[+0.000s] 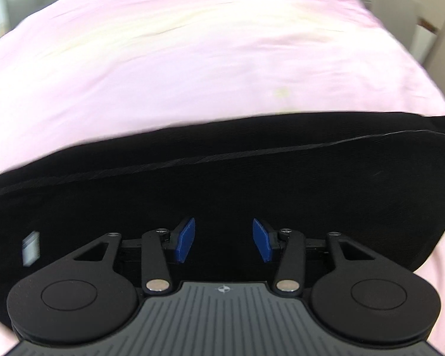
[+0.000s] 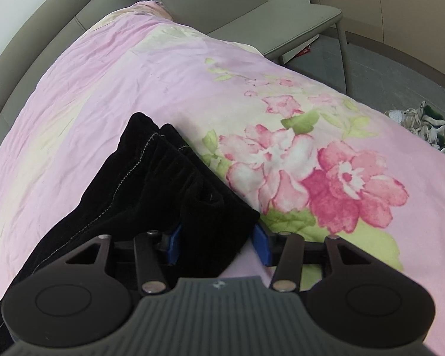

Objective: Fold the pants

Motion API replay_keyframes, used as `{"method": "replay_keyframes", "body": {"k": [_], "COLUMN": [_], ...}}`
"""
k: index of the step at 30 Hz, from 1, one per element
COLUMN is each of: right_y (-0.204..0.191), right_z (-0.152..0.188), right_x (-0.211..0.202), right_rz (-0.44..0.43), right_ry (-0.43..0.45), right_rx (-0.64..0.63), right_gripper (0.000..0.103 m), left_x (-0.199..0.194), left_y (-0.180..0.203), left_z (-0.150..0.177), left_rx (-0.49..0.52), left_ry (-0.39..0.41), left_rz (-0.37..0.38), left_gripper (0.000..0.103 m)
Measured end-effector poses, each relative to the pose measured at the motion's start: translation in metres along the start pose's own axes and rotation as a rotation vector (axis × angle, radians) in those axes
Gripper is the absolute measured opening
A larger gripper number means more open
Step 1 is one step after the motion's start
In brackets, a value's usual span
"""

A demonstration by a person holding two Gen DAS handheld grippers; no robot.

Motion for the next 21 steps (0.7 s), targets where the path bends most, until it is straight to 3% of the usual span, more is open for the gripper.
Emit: {"method": "replay_keyframes", "body": {"k": [4, 8, 12, 15, 21], "right_y": [-0.009, -0.019, -0.01, 0.007, 0.009], "right_z": [0.0, -0.003, -0.003, 0.001, 0.0], "right_x": [-0.014, -0.037, -0.03, -0.018, 0.001], "right_rz": [0.023, -0.002, -0.033, -0.102, -0.151], "right_ry": [0.013, 0.011, -0.063, -0.099, -0.052], "right_rx": [-0.06, -0.127, -0.102, -0.006, 0.039], "right_gripper": [0.038, 0.036, 0.039, 0.044, 0.052], "left_x": [0.025, 0.044, 0.074, 0.105, 0.117], "left_y": [0.058, 0.121, 0.161, 0.165, 0.165], "left_z": [-0.037, -0.069, -0.093, -0.1, -0.1], "left_rx": [0.074, 0.165, 0.194, 0.17, 0.132], "left_ry": [0.029, 0.048, 0.012, -0.058, -0.12], "left_rz": [0.088, 0.19, 0.159, 0.112, 0.102], "left_gripper": [0.048, 0.046, 0.043, 0.041, 0.041]}}
Point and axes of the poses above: each gripper's, at about its wrist camera, not at the fingertips, and x roughly the way its jaws point, y to its right, z to its underside, the point moved 9 cm from there along x, roughly the way its jaws point, and after that the axes turned 9 degrees about -y, right-handed, at the moved point
